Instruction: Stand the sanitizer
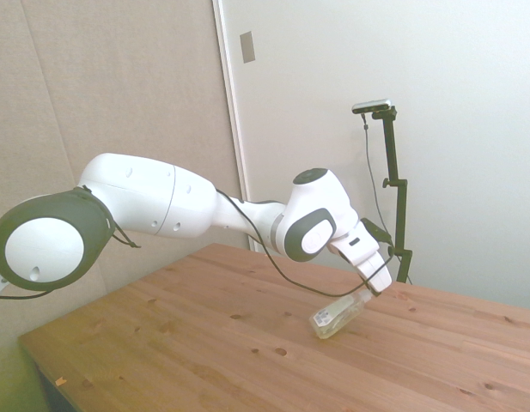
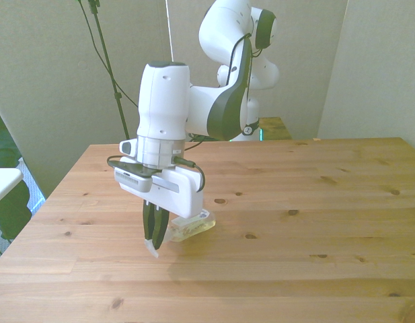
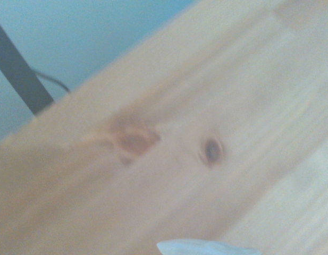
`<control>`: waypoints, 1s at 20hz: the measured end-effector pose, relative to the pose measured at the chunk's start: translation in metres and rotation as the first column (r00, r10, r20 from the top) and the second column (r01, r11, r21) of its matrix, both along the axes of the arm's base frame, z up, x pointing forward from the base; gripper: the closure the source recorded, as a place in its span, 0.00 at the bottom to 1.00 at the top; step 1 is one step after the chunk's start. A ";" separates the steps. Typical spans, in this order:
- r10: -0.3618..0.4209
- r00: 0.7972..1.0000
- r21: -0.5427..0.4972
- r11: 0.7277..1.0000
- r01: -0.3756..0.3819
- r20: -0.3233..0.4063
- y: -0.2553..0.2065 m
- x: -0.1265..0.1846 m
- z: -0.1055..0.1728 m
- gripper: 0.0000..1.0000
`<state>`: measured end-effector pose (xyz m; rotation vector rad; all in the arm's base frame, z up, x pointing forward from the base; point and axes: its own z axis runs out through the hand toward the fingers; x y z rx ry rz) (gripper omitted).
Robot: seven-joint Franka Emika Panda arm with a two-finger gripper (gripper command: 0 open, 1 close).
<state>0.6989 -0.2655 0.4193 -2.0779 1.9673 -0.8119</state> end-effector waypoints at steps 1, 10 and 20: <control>-0.008 0.998 -0.024 1.000 0.009 0.055 0.004 0.001 0.006 1.00; -0.048 0.939 -0.167 0.980 0.110 0.340 0.043 -0.017 0.010 1.00; -0.033 0.897 -0.267 0.949 0.166 0.441 0.086 -0.040 0.004 1.00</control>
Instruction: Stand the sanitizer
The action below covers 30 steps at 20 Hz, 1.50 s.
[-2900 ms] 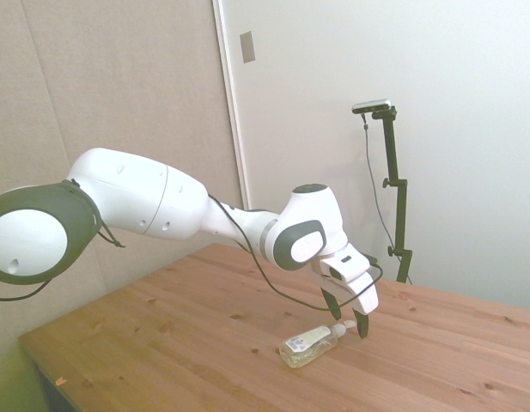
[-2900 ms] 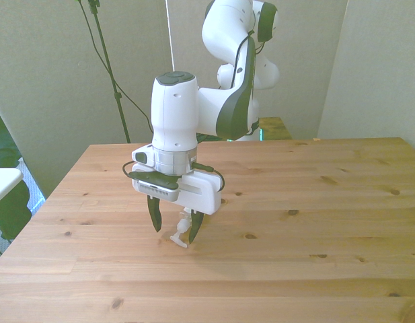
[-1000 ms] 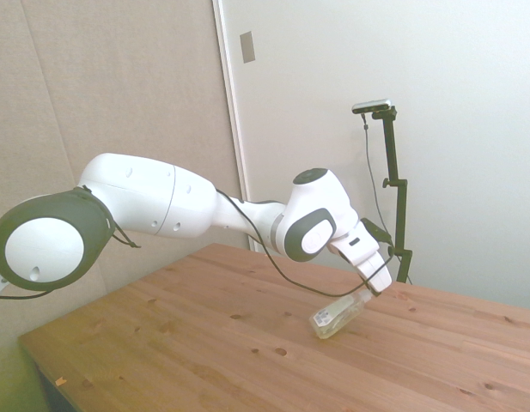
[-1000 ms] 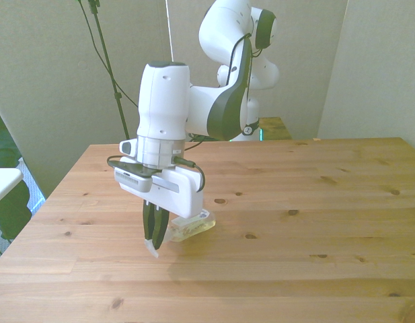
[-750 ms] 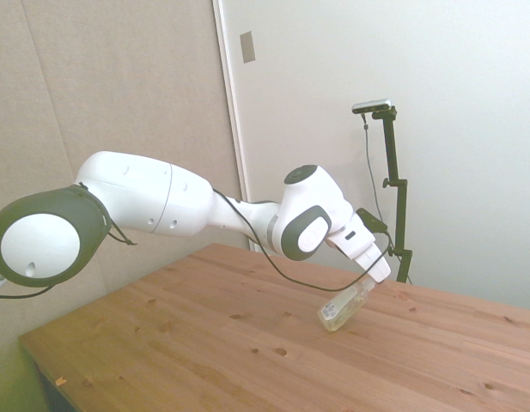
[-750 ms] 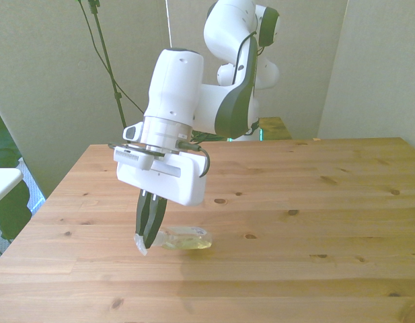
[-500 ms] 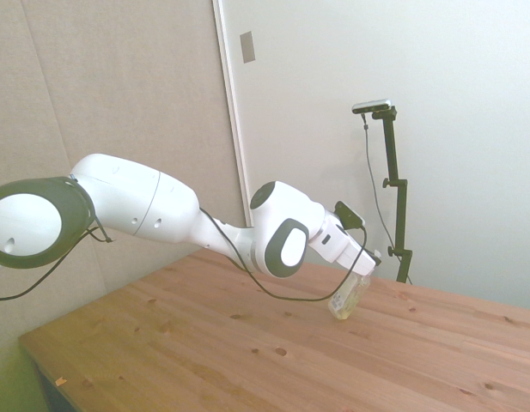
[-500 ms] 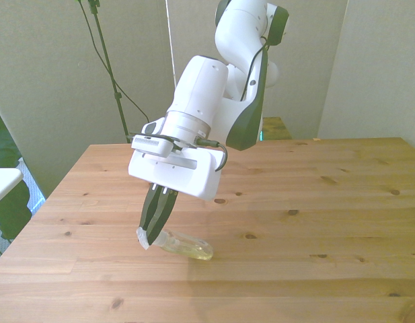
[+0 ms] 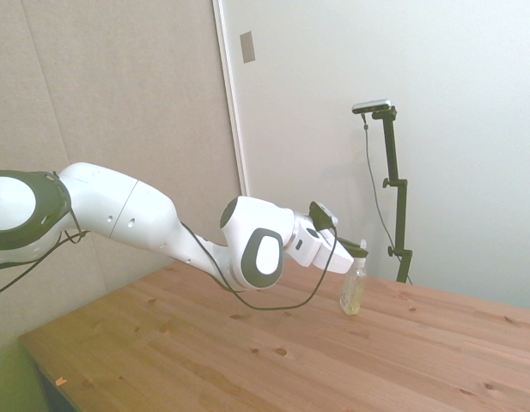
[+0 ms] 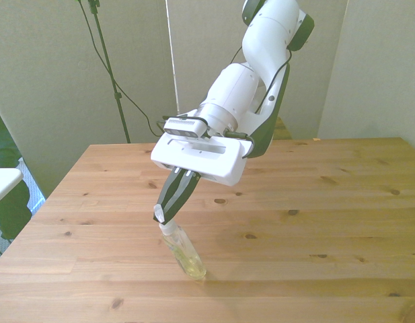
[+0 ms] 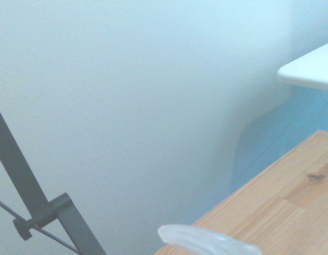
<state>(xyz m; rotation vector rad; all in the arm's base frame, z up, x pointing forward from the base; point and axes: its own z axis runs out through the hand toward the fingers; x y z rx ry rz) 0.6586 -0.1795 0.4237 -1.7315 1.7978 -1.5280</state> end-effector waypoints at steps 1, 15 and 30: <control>-0.003 1.000 -0.010 1.000 0.003 0.004 0.002 -0.002 -0.001 1.00; -0.019 1.000 -0.033 0.999 0.018 -0.024 0.015 0.000 -0.004 0.00; 0.037 0.982 0.029 0.999 -0.032 -0.187 0.042 0.004 -0.006 0.00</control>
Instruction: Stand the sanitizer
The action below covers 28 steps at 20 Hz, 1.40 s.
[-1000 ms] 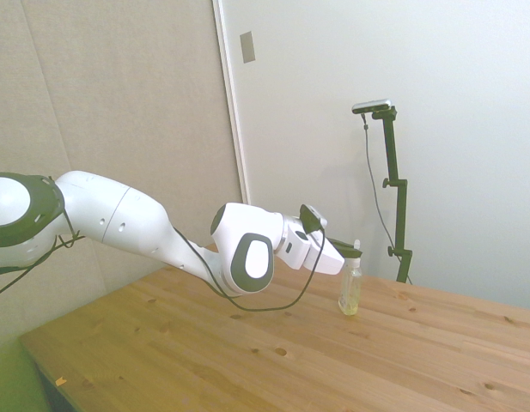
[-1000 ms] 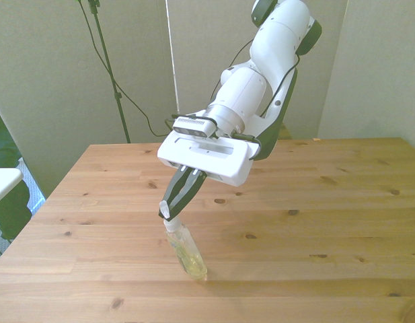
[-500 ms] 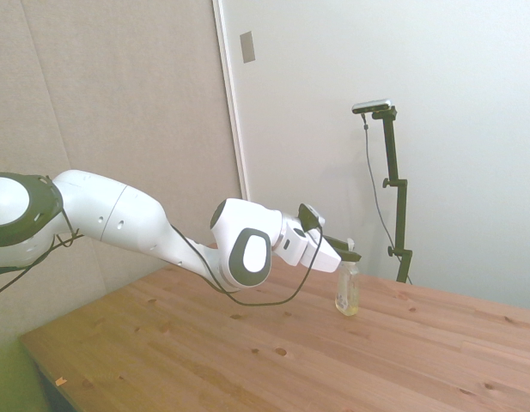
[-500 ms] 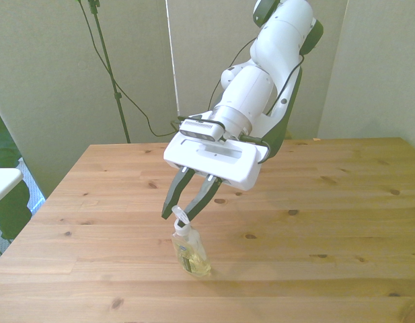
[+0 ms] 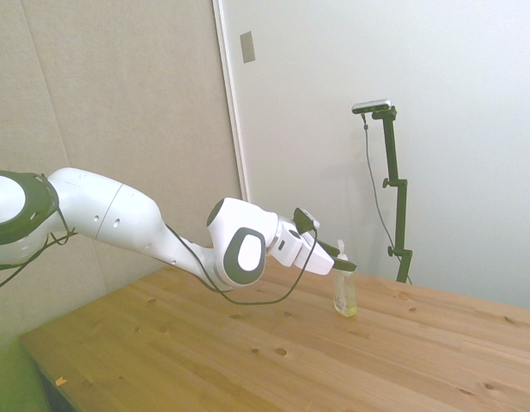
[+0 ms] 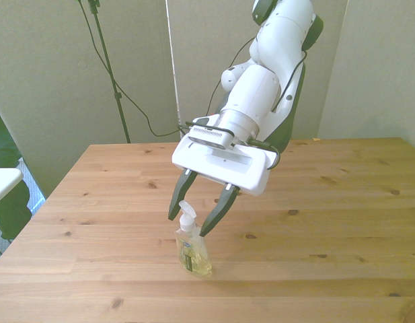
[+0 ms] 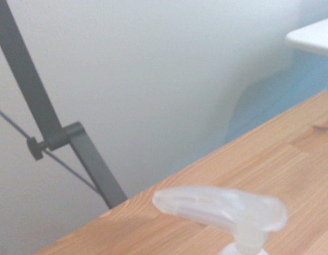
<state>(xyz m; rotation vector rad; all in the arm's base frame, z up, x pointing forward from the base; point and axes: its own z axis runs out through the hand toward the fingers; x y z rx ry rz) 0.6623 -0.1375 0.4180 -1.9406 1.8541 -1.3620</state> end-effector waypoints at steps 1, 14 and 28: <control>0.010 0.999 0.028 1.000 -0.009 -0.033 0.000 0.000 0.009 0.00; 0.315 0.815 0.281 0.940 -0.195 -0.487 -0.047 -0.031 0.061 0.00; 0.543 0.608 0.379 0.840 -0.389 -0.580 -0.023 -0.127 0.044 0.00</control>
